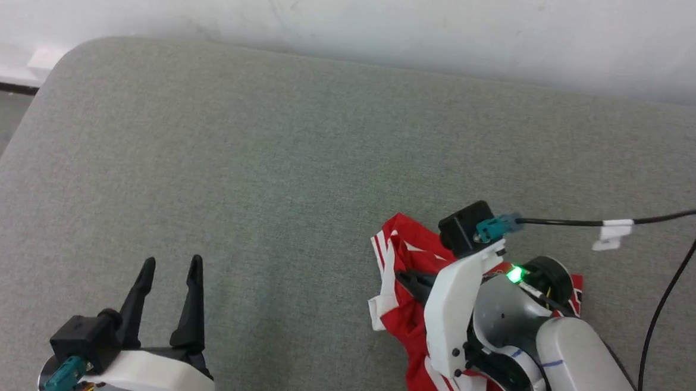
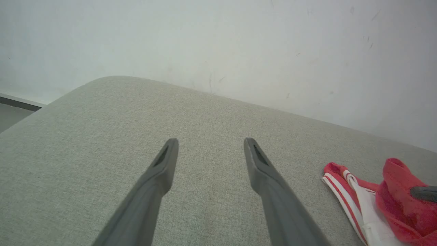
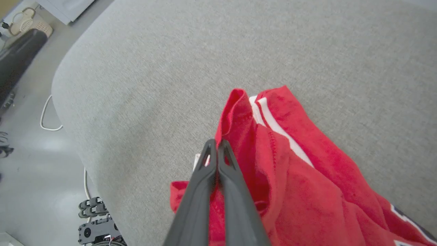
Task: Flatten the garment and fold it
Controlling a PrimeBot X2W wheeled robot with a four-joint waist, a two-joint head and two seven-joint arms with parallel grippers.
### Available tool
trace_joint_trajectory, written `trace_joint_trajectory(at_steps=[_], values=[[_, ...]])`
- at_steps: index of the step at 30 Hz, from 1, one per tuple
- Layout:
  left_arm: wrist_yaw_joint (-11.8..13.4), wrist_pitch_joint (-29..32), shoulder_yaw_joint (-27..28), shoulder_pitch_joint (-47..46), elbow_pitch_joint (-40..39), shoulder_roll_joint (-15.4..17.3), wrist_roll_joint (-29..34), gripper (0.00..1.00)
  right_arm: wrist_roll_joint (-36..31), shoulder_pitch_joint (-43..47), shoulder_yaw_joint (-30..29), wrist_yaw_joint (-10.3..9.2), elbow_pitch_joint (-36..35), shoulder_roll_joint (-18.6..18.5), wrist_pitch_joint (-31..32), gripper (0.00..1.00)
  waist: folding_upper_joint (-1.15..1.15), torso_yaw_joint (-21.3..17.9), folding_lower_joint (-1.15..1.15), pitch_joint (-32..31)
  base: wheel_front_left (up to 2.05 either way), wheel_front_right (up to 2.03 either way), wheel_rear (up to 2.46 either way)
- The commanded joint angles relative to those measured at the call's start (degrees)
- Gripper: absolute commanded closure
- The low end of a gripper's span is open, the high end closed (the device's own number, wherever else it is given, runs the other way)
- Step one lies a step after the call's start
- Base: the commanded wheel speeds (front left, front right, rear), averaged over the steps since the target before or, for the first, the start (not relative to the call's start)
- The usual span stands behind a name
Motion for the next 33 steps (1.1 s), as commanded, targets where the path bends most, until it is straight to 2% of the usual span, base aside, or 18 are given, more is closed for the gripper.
trace_joint_trajectory(at_steps=[1, 5, 6, 7, 8, 9, 13, 15, 19, 24, 26, 29, 33], values=[[-0.58, -0.43, -0.07, -1.07, 0.57, -0.47, -0.27, 0.0, -0.69, -1.11, 0.17, -0.04, 2.13, 0.11, -0.23, 1.0, 0.0, 1.07, -0.01, 0.91, 0.0, 0.0, 0.0], [-1.12, -0.61, -0.2, -1.66, 1.72, -1.11, -0.51, 0.0, -1.22, -1.95, 0.74, -0.04, 8.83, 0.12, -0.13, 1.0, 0.0, 1.59, -0.01, 1.05, 0.0, 0.0, 0.0], [-1.25, -0.64, -0.26, -1.75, 2.01, -1.26, -0.59, 0.0, -1.33, -2.02, 0.85, -0.04, 10.38, 0.12, -0.09, 0.91, 0.0, 1.65, -0.01, 0.96, 0.0, 0.0, 0.0], [-1.36, -0.67, -0.31, -1.83, 2.28, -1.39, -0.63, 0.0, -1.32, -2.02, 0.81, -0.04, 11.81, 0.12, -0.03, 0.71, 0.0, 1.65, -0.01, 0.85, 0.0, 0.0, 0.0], [-1.48, -0.7, -0.39, -1.89, 2.53, -1.53, -0.69, 0.0, -1.32, -2.12, 0.8, -0.04, 12.86, 0.12, -0.2, 0.14, 0.0, 1.65, -0.01, 0.71, 0.0, 0.0, 0.0], [-1.64, -0.72, -0.51, -1.94, 2.81, -1.65, -0.76, 0.0, -1.25, -2.35, 0.82, -0.04, 13.37, 0.12, -0.85, 0.0, 0.0, 1.63, -0.01, 0.49, 0.0, 0.0, 0.0], [-1.88, -0.76, -0.75, -1.74, 3.62, -1.78, -0.93, 0.0, 1.17, -2.83, -0.97, -0.04, 11.36, 0.12, -3.39, 0.0, 0.0, 1.17, -0.01, -0.46, 0.0, 0.0, 0.0], [-1.74, -0.77, -0.61, -1.46, 3.74, -1.7, -1.02, 0.0, 2.1, -2.19, -3.87, -0.04, 8.4, 0.12, -4.02, 0.0, 0.0, 0.7, -0.01, -0.84, 0.0, 0.0, 0.0], [-1.57, -0.81, -0.36, -0.72, 3.43, -1.37, -1.04, 0.0, 0.34, 1.19, -12.72, -0.04, 0.78, -0.43, -5.16, 0.0, 0.0, -0.2, -0.01, -1.08, 0.0, 0.0, 0.0], [-1.28, -0.85, -0.07, -0.45, 2.66, -0.79, -0.72, 0.0, -2.95, 9.98, -24.23, -0.04, -8.97, -0.36, -5.85, 0.0, 0.0, -1.09, -0.01, -0.55, 0.0, 0.0, 0.0], [-1.24, -0.86, 0.04, -0.43, 2.32, -0.57, -0.64, 0.0, -2.0, 13.77, -27.83, -0.04, -11.33, -0.11, -5.8, 0.0, 0.0, -1.47, -0.01, -0.08, 0.0, 0.0, 0.0], [-1.29, -0.76, -0.02, -0.55, 2.08, -0.38, -0.69, 0.0, -1.28, 18.24, -30.84, -0.04, -12.66, 0.06, -6.31, 0.0, 0.0, -1.89, -0.01, 0.7, 0.0, 0.0, 0.0], [-1.41, -0.66, -0.08, -0.74, 2.08, -0.3, -0.92, 0.0, 1.2, 20.89, -31.43, -0.04, -9.72, 0.1, -8.29, 0.0, 0.0, -2.27, -0.01, 1.2, 0.0, 0.0, 0.0]])
